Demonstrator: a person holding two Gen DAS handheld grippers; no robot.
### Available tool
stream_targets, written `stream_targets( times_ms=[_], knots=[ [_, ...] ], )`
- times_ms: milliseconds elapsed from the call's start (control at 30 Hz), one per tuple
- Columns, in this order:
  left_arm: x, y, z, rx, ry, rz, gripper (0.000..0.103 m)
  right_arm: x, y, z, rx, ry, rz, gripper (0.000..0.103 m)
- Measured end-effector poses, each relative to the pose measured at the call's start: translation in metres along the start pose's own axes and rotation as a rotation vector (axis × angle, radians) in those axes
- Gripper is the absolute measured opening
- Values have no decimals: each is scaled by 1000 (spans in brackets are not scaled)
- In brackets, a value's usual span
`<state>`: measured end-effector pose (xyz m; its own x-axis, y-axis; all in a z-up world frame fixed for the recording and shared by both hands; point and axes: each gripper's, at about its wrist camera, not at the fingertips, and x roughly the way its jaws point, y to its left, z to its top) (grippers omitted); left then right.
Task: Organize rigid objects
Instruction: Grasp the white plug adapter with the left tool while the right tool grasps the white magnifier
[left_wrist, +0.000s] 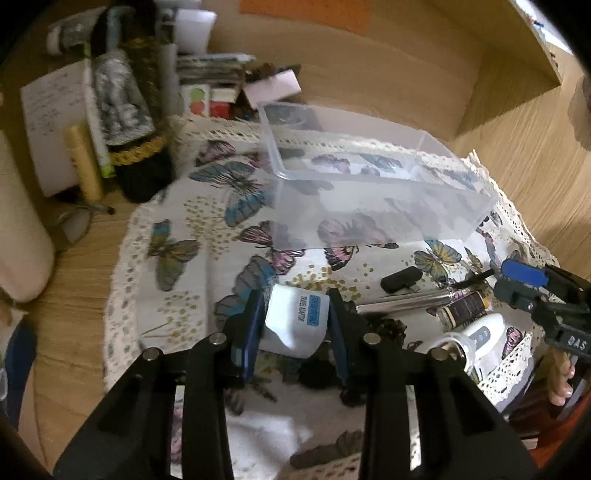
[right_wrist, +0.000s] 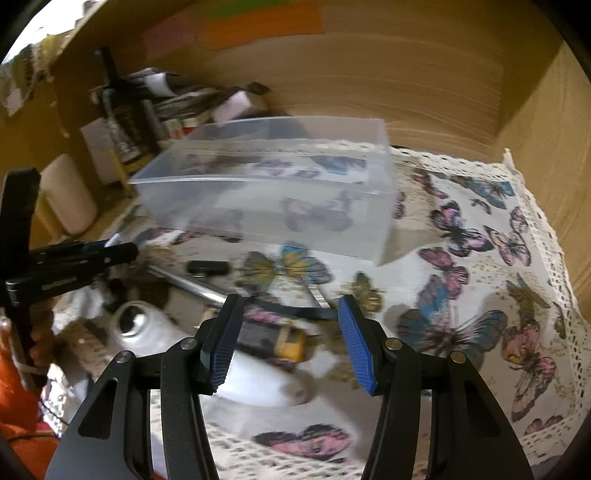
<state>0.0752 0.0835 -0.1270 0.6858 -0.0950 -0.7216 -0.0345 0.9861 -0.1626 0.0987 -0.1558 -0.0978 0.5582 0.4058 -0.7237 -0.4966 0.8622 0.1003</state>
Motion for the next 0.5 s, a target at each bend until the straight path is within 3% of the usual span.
stream_targets(
  times_ms=[333,500],
  knots=[
    [-50,12,-25,-27,-64,34,34,4,54,-11,-139,41,141,50],
    [-60,16,-38,-45,-75,24,34,20,71,-15,-209,97,154,53]
  ],
)
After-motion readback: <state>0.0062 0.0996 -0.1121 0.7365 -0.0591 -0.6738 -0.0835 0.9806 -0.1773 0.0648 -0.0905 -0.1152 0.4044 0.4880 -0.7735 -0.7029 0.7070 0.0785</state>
